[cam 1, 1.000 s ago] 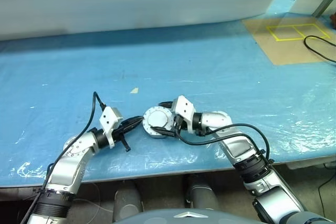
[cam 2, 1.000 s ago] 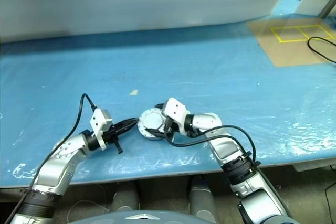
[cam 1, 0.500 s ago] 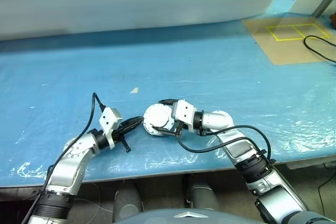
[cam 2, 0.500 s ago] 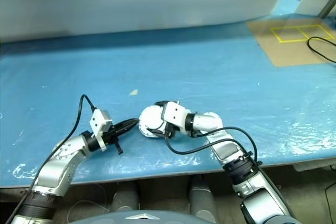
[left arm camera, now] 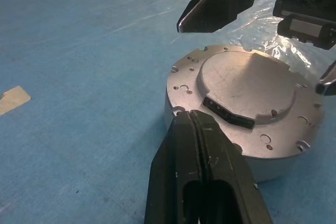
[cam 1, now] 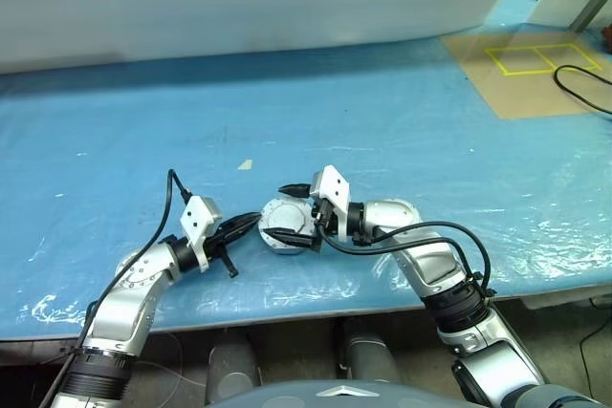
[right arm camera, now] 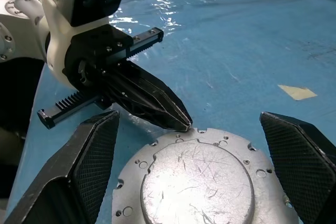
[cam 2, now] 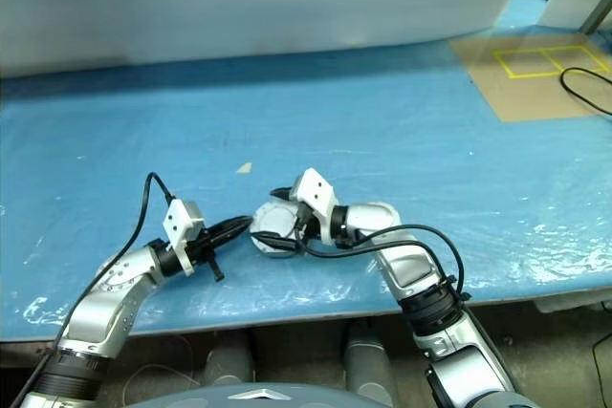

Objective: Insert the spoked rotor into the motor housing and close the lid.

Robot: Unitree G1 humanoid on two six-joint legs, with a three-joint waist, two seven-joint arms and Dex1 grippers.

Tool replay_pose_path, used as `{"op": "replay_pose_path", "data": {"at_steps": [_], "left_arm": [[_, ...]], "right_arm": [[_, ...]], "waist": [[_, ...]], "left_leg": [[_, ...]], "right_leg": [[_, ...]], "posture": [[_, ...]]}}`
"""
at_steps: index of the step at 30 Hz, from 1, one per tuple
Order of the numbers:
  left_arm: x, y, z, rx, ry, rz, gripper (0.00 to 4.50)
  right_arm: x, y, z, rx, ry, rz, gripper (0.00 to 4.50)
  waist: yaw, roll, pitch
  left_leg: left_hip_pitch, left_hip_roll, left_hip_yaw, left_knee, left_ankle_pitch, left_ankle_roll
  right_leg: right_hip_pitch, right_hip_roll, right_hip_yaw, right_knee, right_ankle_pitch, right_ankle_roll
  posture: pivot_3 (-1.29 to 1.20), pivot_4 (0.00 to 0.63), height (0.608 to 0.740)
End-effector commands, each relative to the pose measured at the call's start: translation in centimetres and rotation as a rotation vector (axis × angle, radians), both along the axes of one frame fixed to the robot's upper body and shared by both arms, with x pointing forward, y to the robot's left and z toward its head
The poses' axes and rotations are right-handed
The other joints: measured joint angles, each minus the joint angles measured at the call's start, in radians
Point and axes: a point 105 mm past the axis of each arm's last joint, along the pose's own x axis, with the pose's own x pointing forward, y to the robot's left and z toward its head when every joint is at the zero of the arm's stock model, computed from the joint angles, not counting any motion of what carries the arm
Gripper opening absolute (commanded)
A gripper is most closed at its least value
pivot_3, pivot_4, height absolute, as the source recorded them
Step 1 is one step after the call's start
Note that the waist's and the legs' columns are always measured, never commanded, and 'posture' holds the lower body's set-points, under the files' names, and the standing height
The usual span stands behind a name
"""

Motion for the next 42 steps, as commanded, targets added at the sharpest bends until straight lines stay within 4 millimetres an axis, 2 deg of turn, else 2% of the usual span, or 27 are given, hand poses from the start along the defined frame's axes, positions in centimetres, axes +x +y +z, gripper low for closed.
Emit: {"op": "replay_pose_path", "data": {"at_steps": [1, 6, 13, 24, 27, 30, 42], "left_arm": [[0.0, 0.0, 0.8, 0.005, -0.038, -0.009, 0.00], [0.0, 0.2, 1.0, 0.007, -0.043, -0.007, 0.00], [-0.7, 0.4, 2.1, -0.056, -0.076, -0.020, 0.00], [-1.3, 1.1, 2.0, -0.048, -0.082, -0.016, 0.00], [-1.3, 1.0, 1.9, -0.048, -0.082, -0.017, 0.00], [-1.2, 1.0, 2.0, -0.049, -0.086, -0.015, 0.00], [-1.7, 1.8, 2.5, -0.057, -0.098, 0.014, 0.00]], "right_arm": [[0.0, 0.5, 1.2, -0.023, -0.136, 0.030, 4.48], [-0.4, 0.0, -0.4, -0.097, -0.136, 0.060, 4.48], [-0.7, 0.1, -0.7, -0.110, -0.071, 0.075, 4.48], [0.0, 0.3, -1.4, -0.160, -0.016, 0.032, 4.48], [0.3, 0.1, -1.8, -0.200, -0.048, 0.029, 3.89], [0.4, 0.0, -2.0, -0.217, -0.060, 0.027, 3.00], [0.1, 1.4, -0.6, -0.148, -0.062, 0.035, 2.98]], "waist": [[0.000, 0.000, 0.000], [0.000, 0.000, 0.000], [-0.001, 0.000, 0.000], [0.000, 0.000, 0.000], [-0.001, 0.000, 0.000], [0.000, 0.000, 0.000], [-0.003, 0.000, 0.000]], "left_leg": [[0.000, 0.000, 0.000, 0.000, 0.000, 0.000], [0.000, 0.000, 0.000, 0.000, 0.000, 0.000], [0.000, 0.000, 0.000, 0.000, 0.000, 0.000], [0.000, 0.000, 0.000, 0.001, 0.000, 0.000], [0.000, 0.000, 0.000, 0.001, 0.000, 0.000], [0.000, 0.000, 0.000, 0.001, 0.000, 0.000], [0.000, 0.001, 0.000, 0.002, 0.000, 0.000]], "right_leg": [[0.000, 0.000, 0.000, 0.000, 0.000, 0.000], [0.000, 0.000, 0.000, 0.000, 0.000, 0.000], [0.000, 0.000, 0.000, 0.001, 0.000, 0.000], [0.000, 0.000, 0.000, 0.001, 0.000, 0.000], [0.001, 0.000, 0.000, 0.001, 0.000, 0.000], [0.001, 0.000, 0.000, 0.001, 0.000, 0.000], [0.001, 0.000, 0.000, 0.002, 0.001, -0.001]], "posture": [[0.00, 0.150, 0.740], [0.00, 0.150, 0.740], [0.00, 0.150, 0.740], [0.00, 0.150, 0.740], [0.00, 0.150, 0.740], [0.00, 0.150, 0.740], [0.00, 0.150, 0.740]]}}
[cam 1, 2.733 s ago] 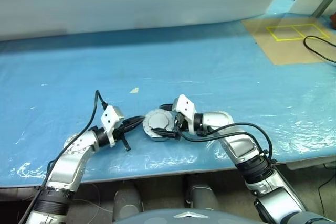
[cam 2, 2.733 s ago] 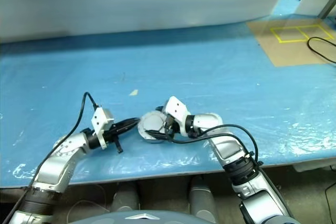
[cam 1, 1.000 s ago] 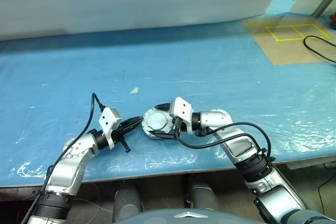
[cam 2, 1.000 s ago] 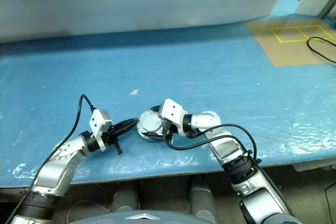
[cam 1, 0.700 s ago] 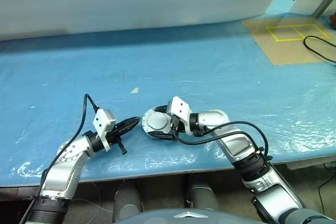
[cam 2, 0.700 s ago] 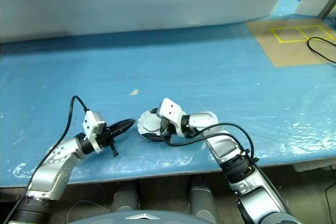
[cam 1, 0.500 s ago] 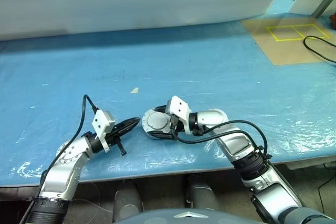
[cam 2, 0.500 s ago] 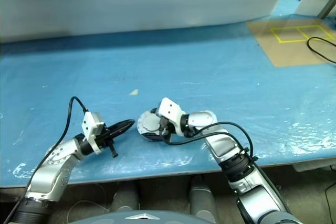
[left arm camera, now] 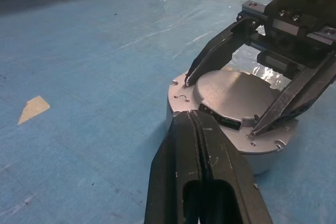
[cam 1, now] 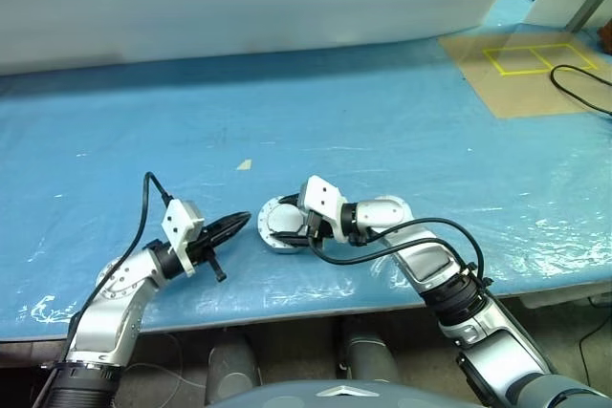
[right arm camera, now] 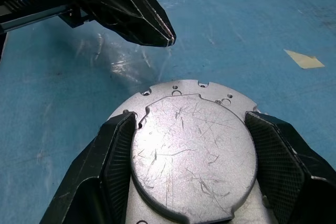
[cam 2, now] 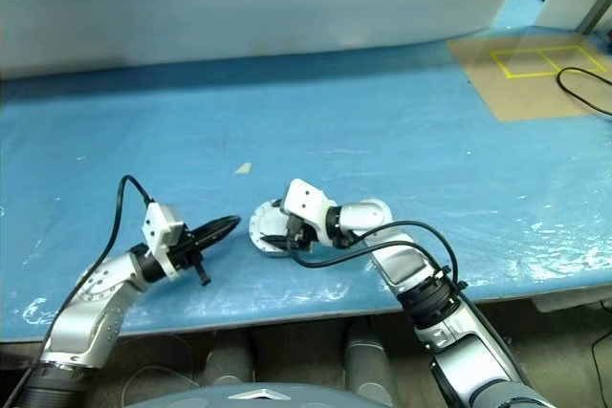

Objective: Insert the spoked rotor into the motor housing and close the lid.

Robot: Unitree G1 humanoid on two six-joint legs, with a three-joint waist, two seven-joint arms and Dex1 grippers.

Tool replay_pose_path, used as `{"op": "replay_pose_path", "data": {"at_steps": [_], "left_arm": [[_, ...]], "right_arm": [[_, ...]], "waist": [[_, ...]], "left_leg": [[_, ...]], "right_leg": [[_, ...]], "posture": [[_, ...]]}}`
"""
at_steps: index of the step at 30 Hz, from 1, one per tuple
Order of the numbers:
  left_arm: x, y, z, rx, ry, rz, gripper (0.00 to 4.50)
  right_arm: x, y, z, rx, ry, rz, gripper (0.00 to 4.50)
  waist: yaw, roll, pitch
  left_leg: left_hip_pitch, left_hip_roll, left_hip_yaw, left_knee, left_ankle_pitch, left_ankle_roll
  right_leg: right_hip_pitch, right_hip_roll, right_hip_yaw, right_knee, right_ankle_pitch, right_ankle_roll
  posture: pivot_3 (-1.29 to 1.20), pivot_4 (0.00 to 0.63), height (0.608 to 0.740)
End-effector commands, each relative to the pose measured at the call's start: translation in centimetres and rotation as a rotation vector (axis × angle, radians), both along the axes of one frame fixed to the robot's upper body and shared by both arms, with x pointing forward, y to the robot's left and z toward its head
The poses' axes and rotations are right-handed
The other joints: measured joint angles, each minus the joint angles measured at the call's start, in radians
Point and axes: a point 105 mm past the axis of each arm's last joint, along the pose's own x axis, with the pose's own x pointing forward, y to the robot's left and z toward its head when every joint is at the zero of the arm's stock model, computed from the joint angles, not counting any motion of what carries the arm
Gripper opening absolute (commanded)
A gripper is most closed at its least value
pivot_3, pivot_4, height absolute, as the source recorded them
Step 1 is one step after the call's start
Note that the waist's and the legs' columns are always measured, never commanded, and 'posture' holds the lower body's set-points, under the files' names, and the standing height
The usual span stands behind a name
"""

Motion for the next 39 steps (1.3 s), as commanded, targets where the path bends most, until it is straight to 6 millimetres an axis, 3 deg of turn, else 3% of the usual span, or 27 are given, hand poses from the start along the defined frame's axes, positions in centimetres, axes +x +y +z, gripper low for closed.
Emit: {"op": "replay_pose_path", "data": {"at_steps": [1, 18, 39], "left_arm": [[-0.5, 0.3, 1.4, -0.009, -0.060, 0.005, 0.00], [-0.3, 0.1, 1.1, 0.001, -0.054, -0.006, 0.00], [0.7, -1.7, -2.1, 0.210, 0.093, -0.090, 0.00]], "right_arm": [[-0.4, 1.0, 1.3, 0.043, -0.013, 0.024, 2.98], [0.0, -0.3, -1.3, -0.128, -0.030, 0.011, 2.98], [0.2, -0.2, -1.0, -0.108, -0.025, -0.006, 2.98]], "waist": [[0.000, 0.000, 0.000], [0.003, 0.000, 0.000], [0.004, 0.000, 0.000]], "left_leg": [[0.000, 0.000, 0.000, 0.000, 0.000, 0.000], [0.001, 0.000, 0.000, 0.001, 0.000, 0.000], [0.009, 0.000, 0.000, 0.001, 0.000, 0.000]], "right_leg": [[0.000, 0.000, 0.000, 0.000, 0.000, 0.000], [0.002, 0.000, 0.000, 0.000, 0.000, 0.000], [0.011, -0.001, 0.000, 0.000, 0.000, 0.000]], "posture": [[0.00, 0.150, 0.740], [0.00, 0.150, 0.740], [0.00, 0.150, 0.740]]}}
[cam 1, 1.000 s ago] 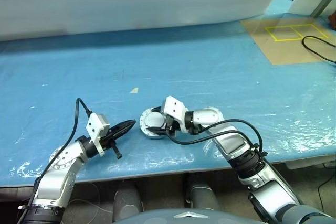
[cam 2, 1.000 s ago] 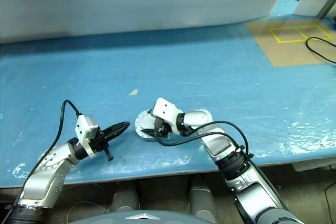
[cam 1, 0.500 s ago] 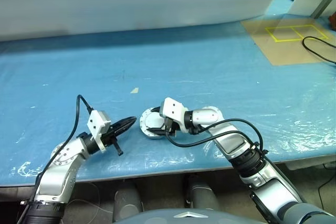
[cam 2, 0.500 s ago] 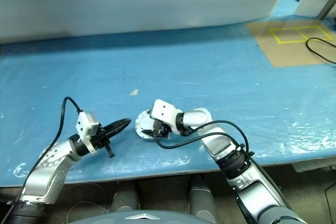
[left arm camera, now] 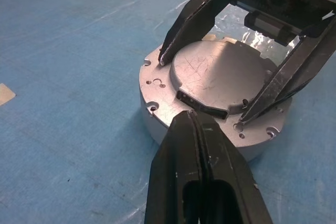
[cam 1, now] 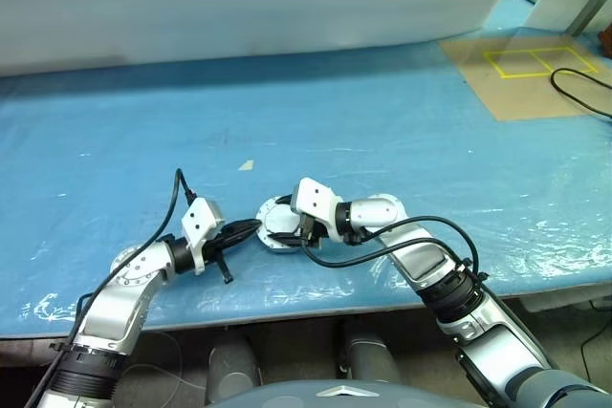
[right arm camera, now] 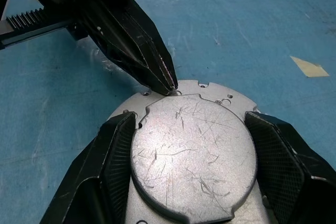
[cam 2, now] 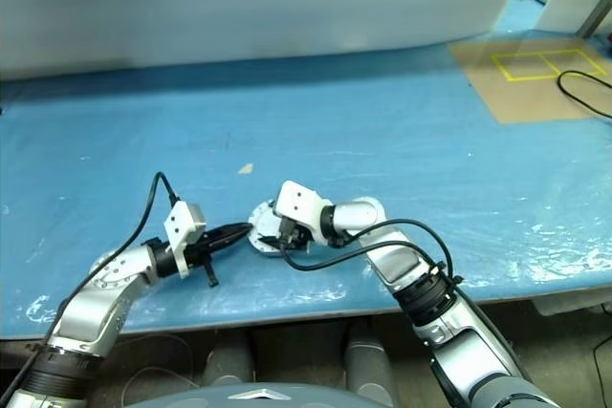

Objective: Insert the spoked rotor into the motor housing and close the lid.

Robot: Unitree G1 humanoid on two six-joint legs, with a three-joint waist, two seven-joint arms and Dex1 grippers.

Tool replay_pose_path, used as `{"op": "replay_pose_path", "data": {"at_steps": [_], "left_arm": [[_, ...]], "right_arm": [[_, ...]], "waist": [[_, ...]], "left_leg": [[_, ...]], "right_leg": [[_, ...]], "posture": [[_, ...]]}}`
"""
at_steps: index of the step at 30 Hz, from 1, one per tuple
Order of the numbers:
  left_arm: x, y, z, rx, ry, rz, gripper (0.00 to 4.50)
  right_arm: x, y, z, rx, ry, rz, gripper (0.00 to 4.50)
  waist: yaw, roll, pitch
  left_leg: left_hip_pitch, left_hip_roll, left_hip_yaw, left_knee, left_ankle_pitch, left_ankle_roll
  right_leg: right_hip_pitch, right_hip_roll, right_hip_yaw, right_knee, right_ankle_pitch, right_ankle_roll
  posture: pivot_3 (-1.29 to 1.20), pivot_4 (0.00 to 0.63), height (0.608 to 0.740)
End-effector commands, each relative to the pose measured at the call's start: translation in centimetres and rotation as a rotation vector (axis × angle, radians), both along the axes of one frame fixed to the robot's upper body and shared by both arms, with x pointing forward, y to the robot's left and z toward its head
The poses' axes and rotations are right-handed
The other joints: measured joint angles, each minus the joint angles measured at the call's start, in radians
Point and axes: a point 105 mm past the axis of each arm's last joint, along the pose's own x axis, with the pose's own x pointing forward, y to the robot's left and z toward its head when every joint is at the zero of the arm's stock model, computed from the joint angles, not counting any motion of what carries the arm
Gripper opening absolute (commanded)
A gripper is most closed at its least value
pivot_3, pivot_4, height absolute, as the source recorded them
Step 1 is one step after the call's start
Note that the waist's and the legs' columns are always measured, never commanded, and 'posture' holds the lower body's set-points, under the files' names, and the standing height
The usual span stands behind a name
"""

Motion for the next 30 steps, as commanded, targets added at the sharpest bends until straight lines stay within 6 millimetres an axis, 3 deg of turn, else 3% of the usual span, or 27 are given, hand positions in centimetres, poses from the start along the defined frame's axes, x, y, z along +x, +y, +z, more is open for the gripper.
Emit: {"op": "replay_pose_path", "data": {"at_steps": [1, 6, 10, 11, 18, 30], "left_arm": [[-0.2, -0.3, -0.9, 0.050, 0.037, -0.016, 0.00], [-0.2, -0.5, -1.1, 0.074, 0.052, -0.035, 0.00], [0.0, -0.7, -0.9, 0.066, 0.047, -0.034, 0.00], [0.0, -0.7, -0.9, 0.065, 0.045, -0.034, 0.00], [0.1, -0.7, -0.8, 0.059, 0.042, -0.031, 0.00], [0.1, -0.8, -0.9, 0.056, 0.044, -0.035, 0.00]], "right_arm": [[0.0, -0.3, -0.7, -0.025, 0.020, -0.014, 2.98], [0.0, -0.2, -0.6, -0.007, 0.036, -0.020, 2.98], [-0.2, 0.0, -0.1, 0.029, 0.054, -0.016, 4.41], [-0.2, 0.1, -0.1, 0.034, 0.052, -0.015, 4.49], [-0.1, 0.2, 0.3, 0.059, 0.033, -0.016, 4.49], [-0.5, 1.1, 2.8, 0.226, 0.006, 0.009, 4.49]], "waist": [[0.000, 0.000, 0.000], [0.001, 0.000, 0.000], [0.001, 0.000, 0.000], [0.001, 0.000, 0.000], [0.001, 0.000, 0.000], [0.001, 0.000, 0.000]], "left_leg": [[0.001, 0.000, 0.000, 0.000, 0.000, 0.000], [0.003, -0.001, 0.000, 0.000, 0.000, 0.000], [0.003, -0.001, 0.000, -0.001, 0.000, 0.000], [0.003, -0.001, 0.000, -0.001, 0.000, 0.000], [0.003, -0.001, 0.000, -0.001, 0.000, 0.000], [0.001, -0.001, 0.000, -0.003, 0.000, 0.001]], "right_leg": [[0.001, 0.000, 0.000, 0.000, 0.000, 0.000], [0.003, -0.001, 0.000, 0.000, 0.000, 0.000], [0.003, -0.001, 0.000, -0.001, 0.000, 0.000], [0.003, -0.001, 0.000, -0.001, 0.000, 0.000], [0.003, -0.001, 0.000, -0.001, 0.000, 0.000], [0.001, -0.001, 0.000, -0.003, 0.000, 0.000]], "posture": [[0.00, 0.150, 0.740], [0.00, 0.150, 0.740], [0.00, 0.150, 0.740], [0.00, 0.150, 0.740], [0.00, 0.150, 0.740], [0.00, 0.150, 0.740]]}}
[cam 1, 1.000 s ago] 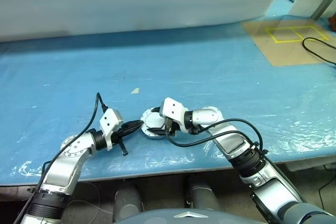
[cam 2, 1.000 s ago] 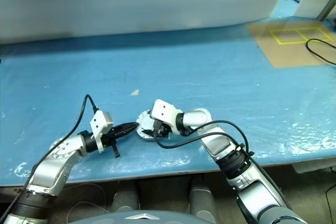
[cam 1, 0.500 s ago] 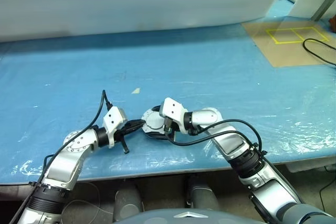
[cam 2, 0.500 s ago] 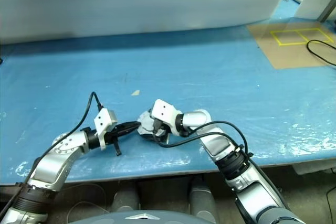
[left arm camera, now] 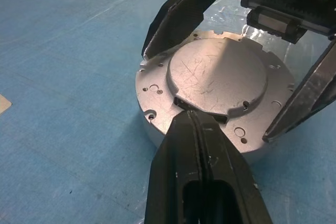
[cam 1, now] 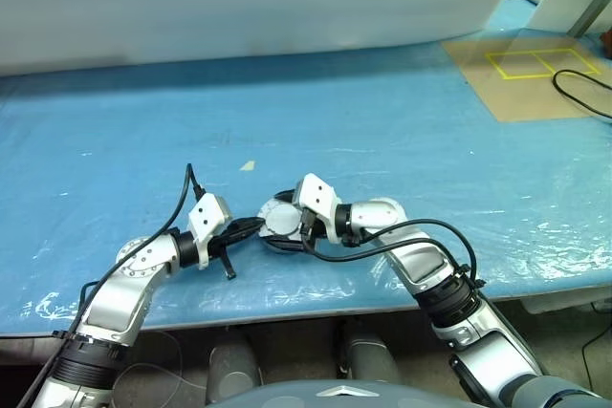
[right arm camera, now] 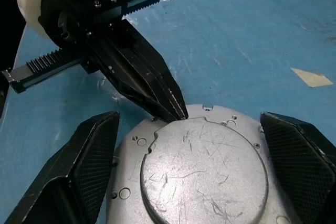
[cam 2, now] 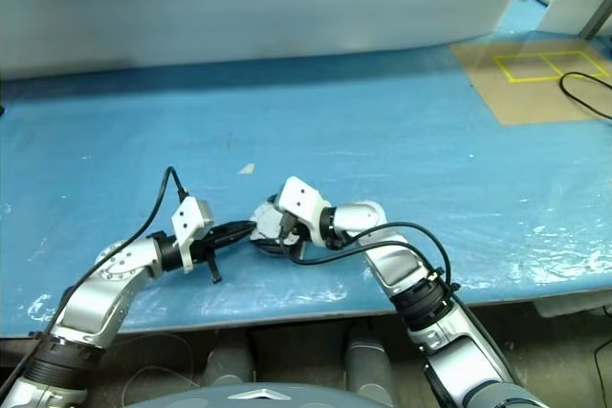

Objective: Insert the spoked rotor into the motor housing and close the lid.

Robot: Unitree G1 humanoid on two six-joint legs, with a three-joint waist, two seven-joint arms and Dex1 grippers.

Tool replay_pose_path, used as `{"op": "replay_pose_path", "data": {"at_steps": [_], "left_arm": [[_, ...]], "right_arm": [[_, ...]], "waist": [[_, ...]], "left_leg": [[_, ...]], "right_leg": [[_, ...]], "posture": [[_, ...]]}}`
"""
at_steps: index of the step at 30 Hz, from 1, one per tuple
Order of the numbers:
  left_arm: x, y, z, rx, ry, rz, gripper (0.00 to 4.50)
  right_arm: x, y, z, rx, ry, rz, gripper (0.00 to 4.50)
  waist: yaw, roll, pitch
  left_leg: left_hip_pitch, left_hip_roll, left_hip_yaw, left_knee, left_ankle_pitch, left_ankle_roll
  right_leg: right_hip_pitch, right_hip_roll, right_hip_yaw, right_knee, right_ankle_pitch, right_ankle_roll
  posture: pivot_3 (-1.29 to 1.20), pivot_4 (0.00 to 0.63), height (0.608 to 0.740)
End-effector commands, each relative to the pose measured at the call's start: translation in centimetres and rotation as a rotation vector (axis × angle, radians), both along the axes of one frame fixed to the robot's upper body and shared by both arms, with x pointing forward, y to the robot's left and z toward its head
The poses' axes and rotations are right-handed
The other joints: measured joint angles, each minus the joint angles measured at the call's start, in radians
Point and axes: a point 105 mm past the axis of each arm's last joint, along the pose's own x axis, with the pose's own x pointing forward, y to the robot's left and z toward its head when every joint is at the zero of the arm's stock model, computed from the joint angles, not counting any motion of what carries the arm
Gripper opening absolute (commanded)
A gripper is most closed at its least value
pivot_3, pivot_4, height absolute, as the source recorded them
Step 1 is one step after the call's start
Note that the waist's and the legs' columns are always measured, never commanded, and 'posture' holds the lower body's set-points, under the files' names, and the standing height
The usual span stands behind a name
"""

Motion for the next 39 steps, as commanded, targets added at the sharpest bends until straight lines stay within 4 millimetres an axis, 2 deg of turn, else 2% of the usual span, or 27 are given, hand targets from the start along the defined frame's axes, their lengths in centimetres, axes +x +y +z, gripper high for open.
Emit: {"op": "replay_pose_path", "data": {"at_steps": [1, 8, 14, 20, 23, 32, 39], "left_arm": [[-0.4, -0.2, -1.1, 0.023, 0.044, -0.012, 0.00], [-0.5, -0.2, -1.1, 0.024, 0.045, -0.018, 0.00], [-0.6, -0.2, -1.1, 0.024, 0.049, -0.024, 0.00], [-0.9, -0.1, -1.2, 0.023, 0.056, -0.032, 0.00], [-1.0, -0.2, -1.2, 0.021, 0.058, -0.035, 0.00], [-1.1, -0.1, -1.2, 0.020, 0.060, -0.035, 0.00], [-1.1, 0.0, -1.2, 0.021, 0.059, -0.035, 0.00]], "right_arm": [[-0.2, 0.4, 2.1, 0.090, -0.057, 0.018, 4.49], [0.5, -0.8, 3.2, 0.188, 0.033, -0.055, 4.49], [2.0, -3.6, 3.3, 0.276, 0.277, -0.218, 4.49], [2.1, -5.1, 2.9, 0.296, 0.487, -0.304, 4.49], [2.1, -5.8, 1.9, 0.279, 0.587, -0.359, 4.49], [1.1, -6.6, -0.1, 0.268, 0.864, -0.431, 4.49], [-0.7, -5.9, 0.0, 0.290, 1.048, -0.359, 4.49]], "waist": [[0.000, 0.000, 0.000], [0.000, 0.000, 0.000], [0.001, 0.000, 0.000], [0.002, 0.000, 0.000], [0.002, 0.001, 0.000], [0.003, 0.001, 0.001], [0.003, 0.002, 0.001]], "left_leg": [[0.000, 0.000, 0.000, 0.000, 0.000, 0.000], [-0.001, 0.000, 0.000, -0.001, 0.000, 0.000], [-0.001, -0.001, 0.000, -0.002, 0.000, 0.000], [0.000, -0.001, 0.000, -0.004, 0.000, -0.001], [0.000, -0.001, 0.000, -0.004, 0.000, -0.001], [0.000, -0.002, 0.000, -0.005, 0.001, -0.001], [0.000, -0.002, 0.000, -0.006, 0.001, -0.001]], "right_leg": [[0.000, 0.000, 0.000, 0.000, 0.000, 0.000], [0.000, 0.000, 0.000, -0.001, 0.000, 0.000], [0.000, 0.000, 0.000, -0.002, 0.000, 0.000], [-0.001, 0.000, 0.000, -0.002, -0.001, 0.000], [-0.001, 0.000, 0.000, -0.002, -0.001, 0.001], [-0.001, 0.000, 0.000, -0.003, -0.001, 0.001], [-0.001, 0.000, 0.000, -0.003, -0.001, 0.001]], "posture": [[0.00, 0.150, 0.740], [0.00, 0.150, 0.740], [0.00, 0.150, 0.740], [0.00, 0.150, 0.740], [0.00, 0.150, 0.740], [0.00, 0.150, 0.740], [0.00, 0.150, 0.740]]}}
